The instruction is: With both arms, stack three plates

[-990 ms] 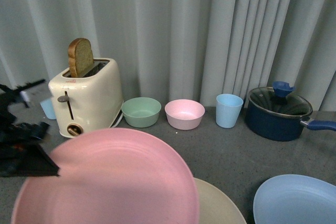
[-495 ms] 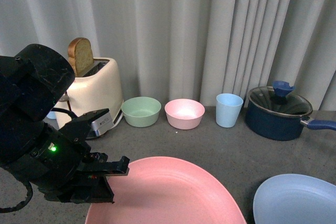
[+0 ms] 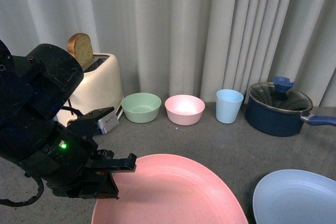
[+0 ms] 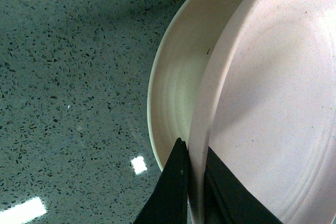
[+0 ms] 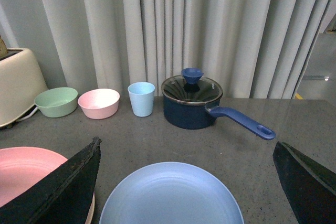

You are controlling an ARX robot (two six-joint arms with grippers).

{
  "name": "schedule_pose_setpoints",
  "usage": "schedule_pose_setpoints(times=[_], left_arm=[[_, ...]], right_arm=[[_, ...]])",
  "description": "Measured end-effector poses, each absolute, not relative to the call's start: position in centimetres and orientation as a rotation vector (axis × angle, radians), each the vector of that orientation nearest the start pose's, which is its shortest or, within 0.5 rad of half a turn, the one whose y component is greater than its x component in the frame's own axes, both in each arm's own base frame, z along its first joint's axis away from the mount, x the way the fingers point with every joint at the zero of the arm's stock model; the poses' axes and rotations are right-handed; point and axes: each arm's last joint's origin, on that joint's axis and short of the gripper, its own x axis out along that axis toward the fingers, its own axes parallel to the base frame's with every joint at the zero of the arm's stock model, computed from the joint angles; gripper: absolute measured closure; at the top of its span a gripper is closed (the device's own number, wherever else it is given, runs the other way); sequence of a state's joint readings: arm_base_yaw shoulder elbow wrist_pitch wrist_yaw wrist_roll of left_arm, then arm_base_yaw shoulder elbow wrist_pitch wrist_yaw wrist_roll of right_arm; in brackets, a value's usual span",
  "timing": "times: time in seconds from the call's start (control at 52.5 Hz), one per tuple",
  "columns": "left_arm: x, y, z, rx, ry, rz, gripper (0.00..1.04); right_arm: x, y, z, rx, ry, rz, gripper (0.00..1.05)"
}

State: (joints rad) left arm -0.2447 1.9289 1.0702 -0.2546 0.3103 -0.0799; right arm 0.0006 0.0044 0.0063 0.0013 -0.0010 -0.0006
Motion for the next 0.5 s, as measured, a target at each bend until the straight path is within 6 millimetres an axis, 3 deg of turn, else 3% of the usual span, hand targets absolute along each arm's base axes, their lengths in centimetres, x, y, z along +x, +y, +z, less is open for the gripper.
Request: schedule_pose_setpoints(times=[0.248,0.495], left_arm=[[34.90,-9.76,11.61,-0.098,1.144,-0.432,1.01],[35.25,-9.59,12.15,-0.177,1.118,-0.442,0.64]], right_arm=[[9.76,0.01,16.54,-0.001,-0.003,0.002,0.07],[9.76,0.01,16.54,-0.001,-0.003,0.002,0.07]])
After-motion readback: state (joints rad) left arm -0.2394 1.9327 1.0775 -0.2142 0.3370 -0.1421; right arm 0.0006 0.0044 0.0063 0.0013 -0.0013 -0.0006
